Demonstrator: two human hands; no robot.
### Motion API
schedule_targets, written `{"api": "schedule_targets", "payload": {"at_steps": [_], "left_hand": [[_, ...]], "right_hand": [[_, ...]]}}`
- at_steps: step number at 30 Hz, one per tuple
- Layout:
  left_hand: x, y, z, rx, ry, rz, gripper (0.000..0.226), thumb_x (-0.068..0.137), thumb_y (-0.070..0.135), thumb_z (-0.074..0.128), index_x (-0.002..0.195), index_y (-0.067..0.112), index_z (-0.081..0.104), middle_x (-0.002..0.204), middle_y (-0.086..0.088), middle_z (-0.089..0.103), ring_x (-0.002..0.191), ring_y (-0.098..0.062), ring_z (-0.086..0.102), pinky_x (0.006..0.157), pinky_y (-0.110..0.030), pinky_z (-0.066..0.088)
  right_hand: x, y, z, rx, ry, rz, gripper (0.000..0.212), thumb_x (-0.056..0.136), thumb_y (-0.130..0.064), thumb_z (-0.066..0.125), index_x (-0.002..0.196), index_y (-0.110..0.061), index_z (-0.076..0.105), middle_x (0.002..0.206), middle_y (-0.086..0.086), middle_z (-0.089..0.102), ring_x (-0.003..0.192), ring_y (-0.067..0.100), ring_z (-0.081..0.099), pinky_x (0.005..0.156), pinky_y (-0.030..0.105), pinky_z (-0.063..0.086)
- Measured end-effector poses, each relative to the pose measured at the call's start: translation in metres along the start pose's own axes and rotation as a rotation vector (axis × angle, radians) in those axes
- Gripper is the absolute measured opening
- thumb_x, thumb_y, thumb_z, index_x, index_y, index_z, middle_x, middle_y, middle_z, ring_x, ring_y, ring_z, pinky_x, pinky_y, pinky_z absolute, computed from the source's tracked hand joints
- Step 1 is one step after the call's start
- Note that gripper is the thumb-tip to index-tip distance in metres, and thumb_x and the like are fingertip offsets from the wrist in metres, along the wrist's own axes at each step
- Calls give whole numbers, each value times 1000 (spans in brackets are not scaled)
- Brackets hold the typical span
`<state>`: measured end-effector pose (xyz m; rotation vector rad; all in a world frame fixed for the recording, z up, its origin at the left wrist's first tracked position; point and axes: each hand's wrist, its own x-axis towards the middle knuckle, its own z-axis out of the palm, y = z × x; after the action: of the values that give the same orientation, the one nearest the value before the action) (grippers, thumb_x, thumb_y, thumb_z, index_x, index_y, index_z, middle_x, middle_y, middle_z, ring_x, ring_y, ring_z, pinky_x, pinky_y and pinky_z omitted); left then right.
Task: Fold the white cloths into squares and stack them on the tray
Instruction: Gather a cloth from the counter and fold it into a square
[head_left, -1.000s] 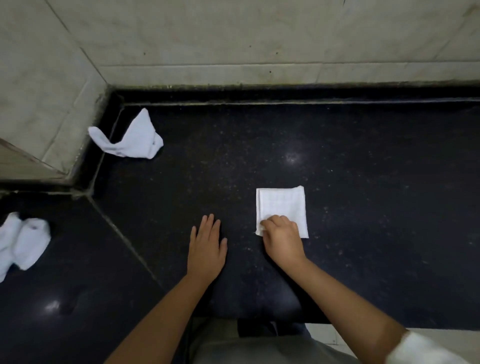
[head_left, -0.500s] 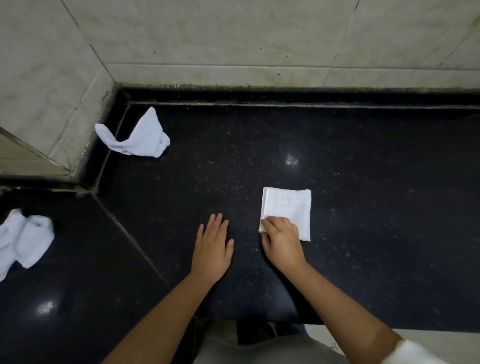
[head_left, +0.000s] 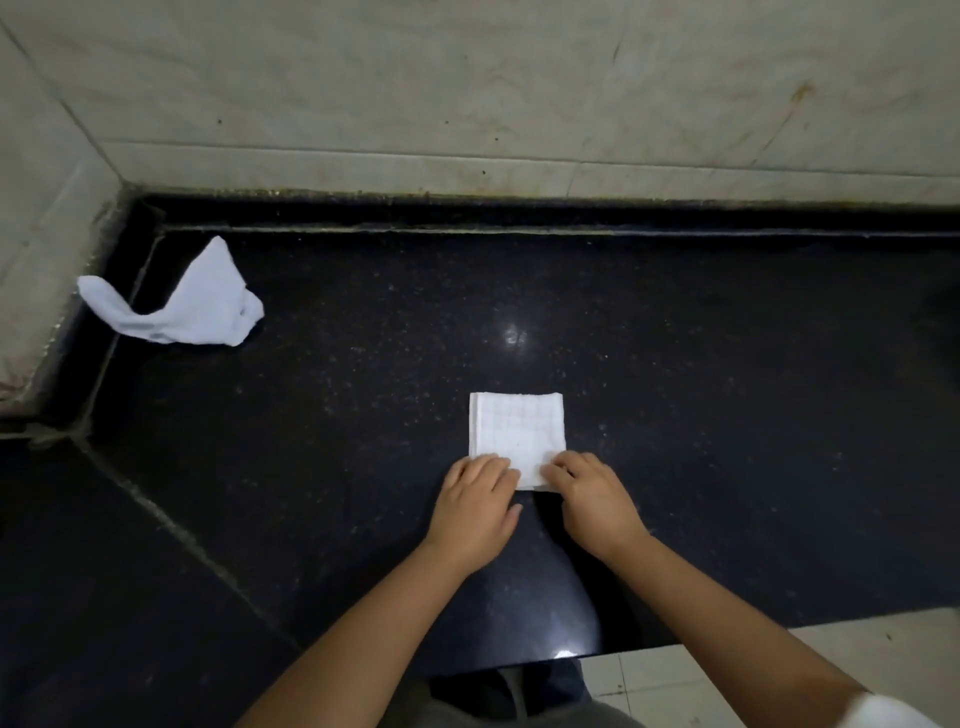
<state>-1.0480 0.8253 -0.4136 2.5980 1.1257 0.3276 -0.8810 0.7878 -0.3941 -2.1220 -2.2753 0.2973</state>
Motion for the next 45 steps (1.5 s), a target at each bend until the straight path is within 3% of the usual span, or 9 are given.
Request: {"api": "schedule_targets", "payload": {"at_steps": [4,7,10,13,17,22,26,36,45], "left_hand": [[8,4,1,37,-62,-39,39,49,44,85,78,22,71,81,9,68,76,-9,66,74,-24,54],[14,3,-2,111,-50,-37,35,45,37,88,71,23,70,70,11,65,66,-9,64,76,-22,47],[23,10,-6,143,47,18,25,48,13,85,66,18,68,65,6,63,65,-14,60,76,-26,34],[40,29,-13,164,159,164,10,70,14,56,68,14,66,70,1,62,76,-14,43,71,-24,34],[78,98,-34,187,29,231,26,79,31,41,76,20,64,69,6,60,69,-13,48,55,-23,42],[125,224,-35,-50,-131,187,22,96,30,44,105,15,57,96,3,59,91,-14,45,80,-30,41],[161,335,-25,-108,-158,327,21,95,29,47,103,13,60,96,4,60,87,-9,42,76,-27,35],[259,555,-12,-60,-76,496,24,91,32,52,101,14,65,90,1,54,87,-13,48,76,-27,39],[402,696,-11,57,-32,656,24,91,31,53,101,13,65,91,0,53,95,-19,52,79,-33,42]], "right_hand": [[9,2,-8,-90,53,-55,6,51,-16,65,53,-22,66,56,-9,61,51,12,57,51,21,46],[11,5,-19,-19,110,10,11,61,-16,61,51,-20,64,54,-8,61,53,14,58,57,24,35],[1,21,-32,80,107,54,13,75,-10,58,75,-10,71,76,1,68,78,24,60,73,29,26],[-22,52,-51,111,90,97,26,86,-12,45,98,-10,67,99,1,64,98,20,52,78,26,22],[-66,109,-79,351,112,145,20,82,-4,47,96,-7,61,92,4,59,87,22,54,73,27,35],[-160,205,-123,636,154,228,23,79,-1,55,72,-22,50,67,-10,50,59,2,42,56,12,35],[-245,287,-155,729,234,350,35,77,3,56,67,-30,53,65,-1,57,60,10,48,56,16,37],[-356,446,-246,343,399,492,6,76,-11,66,81,-14,64,70,-11,45,72,11,47,59,11,34],[-369,619,-355,-70,297,499,9,85,-19,58,88,-13,64,87,3,58,80,14,48,70,27,39]]}}
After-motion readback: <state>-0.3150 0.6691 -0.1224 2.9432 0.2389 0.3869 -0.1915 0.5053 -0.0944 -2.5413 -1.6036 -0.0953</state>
